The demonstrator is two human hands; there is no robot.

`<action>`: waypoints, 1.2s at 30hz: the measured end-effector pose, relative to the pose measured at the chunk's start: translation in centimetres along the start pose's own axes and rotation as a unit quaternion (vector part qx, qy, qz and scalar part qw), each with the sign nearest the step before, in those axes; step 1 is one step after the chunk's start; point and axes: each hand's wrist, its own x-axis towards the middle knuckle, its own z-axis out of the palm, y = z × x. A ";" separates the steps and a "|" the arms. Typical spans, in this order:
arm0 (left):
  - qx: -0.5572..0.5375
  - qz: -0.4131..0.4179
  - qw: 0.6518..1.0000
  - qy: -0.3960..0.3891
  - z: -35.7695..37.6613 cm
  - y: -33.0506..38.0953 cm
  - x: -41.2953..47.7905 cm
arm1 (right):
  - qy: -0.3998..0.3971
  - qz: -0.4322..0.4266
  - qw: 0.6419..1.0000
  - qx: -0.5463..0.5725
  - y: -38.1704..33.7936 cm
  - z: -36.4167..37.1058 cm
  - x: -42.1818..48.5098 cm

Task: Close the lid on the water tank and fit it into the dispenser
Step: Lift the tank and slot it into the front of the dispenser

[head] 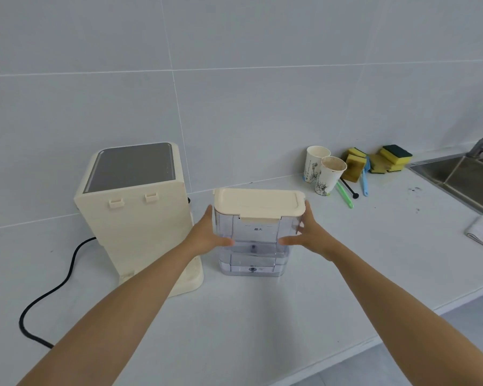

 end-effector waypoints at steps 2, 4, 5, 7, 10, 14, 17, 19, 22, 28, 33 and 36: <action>0.010 -0.012 1.000 -0.012 0.4 -0.2 0.3 | 0.007 -0.004 1.000 -0.022 0.7 0.5 0.2; 0.005 -0.038 0.999 -0.023 0.8 -0.2 0.6 | 0.023 0.021 0.999 -0.027 1.3 0.9 0.5; 0.000 -0.047 0.999 -0.025 1.0 -0.1 0.8 | 0.028 0.035 0.999 -0.030 1.5 1.0 0.6; -0.014 -0.056 0.998 -0.020 1.2 -0.2 1.1 | 0.027 0.058 0.997 -0.041 2.0 1.2 0.9; -0.033 -0.061 0.997 -0.019 1.3 -0.3 1.3 | 0.030 0.090 0.994 -0.063 2.5 1.7 1.3; -0.059 -0.056 0.997 -0.016 1.3 -0.3 1.4 | 0.048 0.108 0.991 -0.070 2.7 1.9 1.8; -0.074 -0.049 0.996 -0.016 1.4 -0.4 1.0 | 0.060 0.105 0.989 -0.084 2.7 2.0 1.6; -0.075 -0.043 0.996 -0.009 1.4 -0.4 0.6 | 0.058 0.095 0.990 -0.088 3.0 2.0 1.5; -0.087 -0.040 0.995 0.003 1.3 -0.5 -0.2 | 0.045 0.087 0.990 -0.100 2.5 2.2 1.0; -0.108 -0.048 0.992 0.038 -0.9 0.2 -2.7 | 0.019 0.075 0.986 -0.146 -0.6 2.0 1.3; -0.155 -0.099 0.970 0.161 -9.0 -2.0 -7.5 | -0.079 -0.013 0.979 -0.188 -10.3 7.8 4.0; -0.149 -0.107 0.972 0.149 -10.6 -2.2 -8.9 | -0.082 -0.026 0.978 -0.191 -11.7 8.9 4.1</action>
